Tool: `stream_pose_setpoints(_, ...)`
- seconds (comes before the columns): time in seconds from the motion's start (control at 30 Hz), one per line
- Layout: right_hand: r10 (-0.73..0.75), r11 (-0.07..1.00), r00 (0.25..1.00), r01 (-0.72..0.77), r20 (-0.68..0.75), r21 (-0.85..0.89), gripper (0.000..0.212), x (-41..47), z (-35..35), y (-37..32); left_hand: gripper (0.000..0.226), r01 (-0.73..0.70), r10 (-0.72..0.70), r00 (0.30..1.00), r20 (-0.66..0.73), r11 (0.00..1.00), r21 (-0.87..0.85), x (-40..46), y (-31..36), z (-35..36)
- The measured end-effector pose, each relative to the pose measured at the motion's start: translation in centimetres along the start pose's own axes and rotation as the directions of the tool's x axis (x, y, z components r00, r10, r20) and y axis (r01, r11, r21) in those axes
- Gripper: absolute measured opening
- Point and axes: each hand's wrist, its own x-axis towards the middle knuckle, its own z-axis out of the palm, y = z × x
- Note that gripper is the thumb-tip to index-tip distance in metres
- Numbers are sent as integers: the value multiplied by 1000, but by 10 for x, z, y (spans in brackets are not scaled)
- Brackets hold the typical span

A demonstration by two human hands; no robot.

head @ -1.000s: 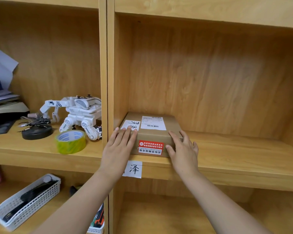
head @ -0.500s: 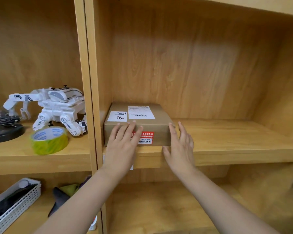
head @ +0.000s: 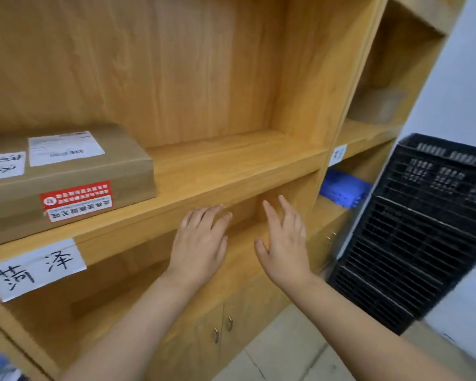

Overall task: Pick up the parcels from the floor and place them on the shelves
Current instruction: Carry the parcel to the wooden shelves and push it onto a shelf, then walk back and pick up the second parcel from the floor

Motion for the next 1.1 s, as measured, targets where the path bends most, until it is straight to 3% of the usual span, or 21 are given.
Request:
stream_pose_setpoints(0.2, 195, 974, 979, -201, -63, -104, 72, -50, -50, 87, 45, -140, 149, 987, 61, 981, -137, 21, 98, 32)
stream_pose_setpoints(0.5, 432, 868, 895, -446, -112, -216, 68, -166, -143, 215, 44, -237, 317, 934, 165, 894, -381, 18, 289, 50)
stream_pose_setpoints(0.87, 663, 696, 739, -666, -116, -269, 62, -341, -267, 374, 39, -303, 511, 843, 167, 708, -638, -32, 538, 75)
stream_pose_setpoints(1.1, 803, 524, 567, -818, -183, -237, 57, -430, -324, 436, 37, -348, 657, 730, 186, 592, -727, -59, 662, 84)
